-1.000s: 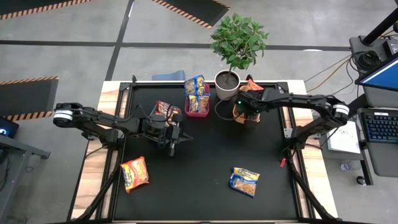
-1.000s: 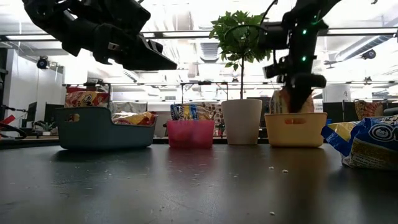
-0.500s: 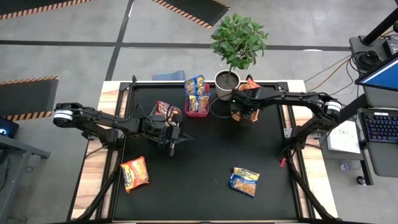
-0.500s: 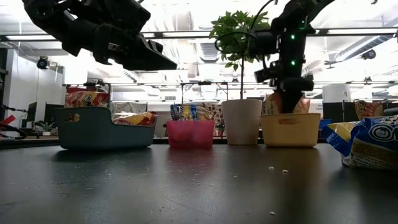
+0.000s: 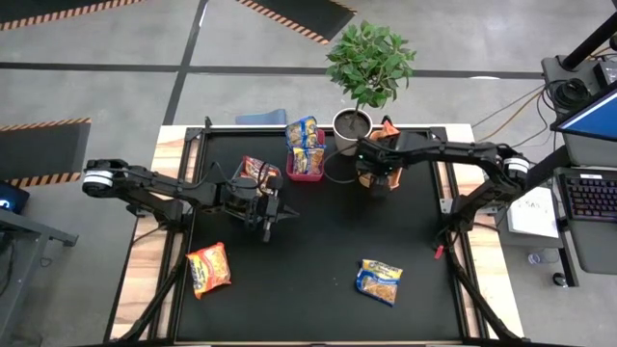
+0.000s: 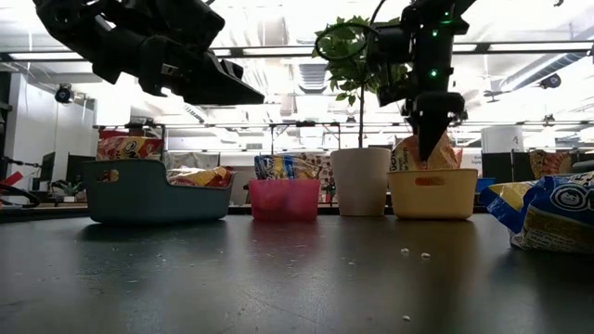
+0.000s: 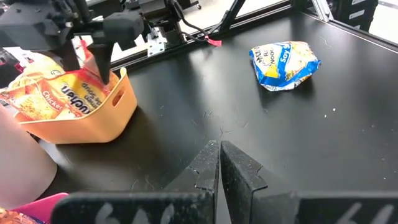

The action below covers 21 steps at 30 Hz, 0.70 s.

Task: Sort Maruchan noodles
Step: Put the right orange noodle pack into the yellow bin, then put the blue noodle pack into the red bin

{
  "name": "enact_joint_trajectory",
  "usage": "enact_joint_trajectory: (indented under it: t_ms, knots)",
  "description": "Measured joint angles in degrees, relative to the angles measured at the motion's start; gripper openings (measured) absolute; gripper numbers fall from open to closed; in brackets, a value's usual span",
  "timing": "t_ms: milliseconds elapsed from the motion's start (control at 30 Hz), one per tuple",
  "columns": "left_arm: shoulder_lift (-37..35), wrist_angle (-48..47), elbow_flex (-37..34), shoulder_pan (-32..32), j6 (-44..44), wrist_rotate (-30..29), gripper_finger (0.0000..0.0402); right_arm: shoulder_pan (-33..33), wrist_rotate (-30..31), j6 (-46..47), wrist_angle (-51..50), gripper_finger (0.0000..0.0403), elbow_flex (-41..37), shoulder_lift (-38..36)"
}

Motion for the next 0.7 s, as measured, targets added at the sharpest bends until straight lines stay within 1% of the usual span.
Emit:
enact_joint_trajectory:
  t_ms: [167, 300, 400, 567, 700]
  knots:
    - [0.00, 0.02, 0.00, 0.00, -0.08, 0.00, 0.0000, 1.77, -3.39, 3.94, 0.27, 0.0176, -0.21, -0.04]
    - [0.00, 0.02, 0.00, 0.01, -0.12, 0.00, 0.0000, 2.83, -2.98, 7.29, 0.03, 0.0166, -0.45, -0.04]
    - [0.00, 0.07, 0.00, 0.01, -0.26, 0.00, 0.0000, 2.78, -2.25, 9.68, -0.39, 0.0166, 0.37, -0.04]
    - [0.00, 0.22, 0.00, 0.01, -1.38, 0.00, 0.0000, 2.80, -2.15, 12.12, -4.25, 0.0177, 3.88, -0.07]
    - [-0.15, 0.20, 0.03, 0.01, -1.74, 0.00, 0.0000, 2.99, -2.30, 17.82, -10.15, 0.0177, 8.94, -0.09]
